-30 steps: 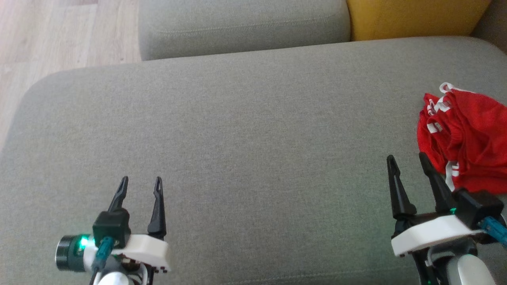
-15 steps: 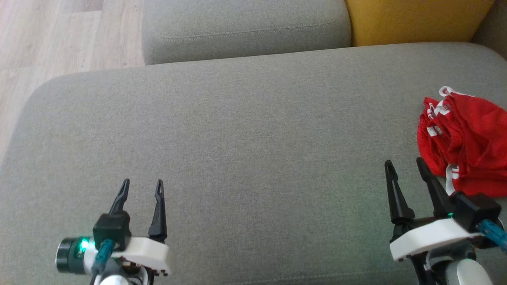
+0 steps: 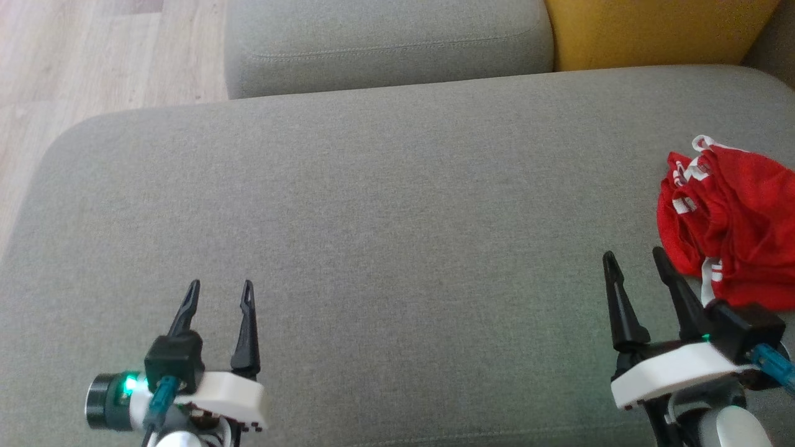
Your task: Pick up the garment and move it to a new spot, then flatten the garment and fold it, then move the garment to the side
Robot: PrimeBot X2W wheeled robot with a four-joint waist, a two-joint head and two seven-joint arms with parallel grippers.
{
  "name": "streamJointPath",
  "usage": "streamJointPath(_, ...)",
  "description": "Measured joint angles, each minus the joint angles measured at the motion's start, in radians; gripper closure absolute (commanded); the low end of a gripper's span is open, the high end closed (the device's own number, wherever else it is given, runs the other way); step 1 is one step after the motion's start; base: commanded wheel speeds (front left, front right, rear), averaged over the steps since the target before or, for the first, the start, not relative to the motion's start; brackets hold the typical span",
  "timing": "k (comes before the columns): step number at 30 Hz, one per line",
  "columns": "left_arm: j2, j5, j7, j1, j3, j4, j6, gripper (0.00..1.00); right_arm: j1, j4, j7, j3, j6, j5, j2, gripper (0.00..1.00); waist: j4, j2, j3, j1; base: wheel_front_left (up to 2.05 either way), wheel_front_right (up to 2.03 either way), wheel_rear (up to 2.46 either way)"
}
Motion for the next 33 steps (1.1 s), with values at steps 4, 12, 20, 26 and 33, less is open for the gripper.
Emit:
streamJointPath(4, 0.001, 0.000, -0.001, 0.000, -0.002, 0.000, 0.000, 0.00, 0.000, 0.000, 0.000, 0.000, 0.000, 0.000, 0.000, 0.00, 0.002, 0.0000, 0.000, 0.0000, 0.00, 0.00, 0.00)
streamJointPath(12, -0.009, 0.000, -0.002, 0.006, -0.012, 0.032, 0.000, 1.00, 0.004, 0.040, 0.000, 0.002, 0.000, 0.006, 0.001, 1.00, 0.005, 0.0000, 0.002, 0.0000, 0.00, 0.00, 0.00)
streamJointPath(20, -0.021, -0.075, 0.011, 0.040, -0.013, 0.060, -0.019, 1.00, 0.034, 0.078, 0.002, 0.002, 0.000, 0.082, 0.001, 1.00, 0.007, 0.0000, 0.002, 0.0000, 0.00, 0.00, 0.00)
streamJointPath(26, -0.028, -0.134, 0.024, 0.040, 0.009, 0.064, -0.037, 1.00, 0.032, 0.088, 0.002, 0.002, 0.000, 0.142, 0.001, 1.00, 0.008, 0.0000, 0.002, 0.0000, 0.00, 0.00, 0.00)
streamJointPath(33, -0.036, -0.215, 0.034, 0.039, 0.025, 0.071, -0.064, 1.00, 0.029, 0.104, 0.002, 0.000, 0.000, 0.226, 0.001, 1.00, 0.010, 0.0000, 0.002, 0.0000, 0.00, 0.00, 0.00)
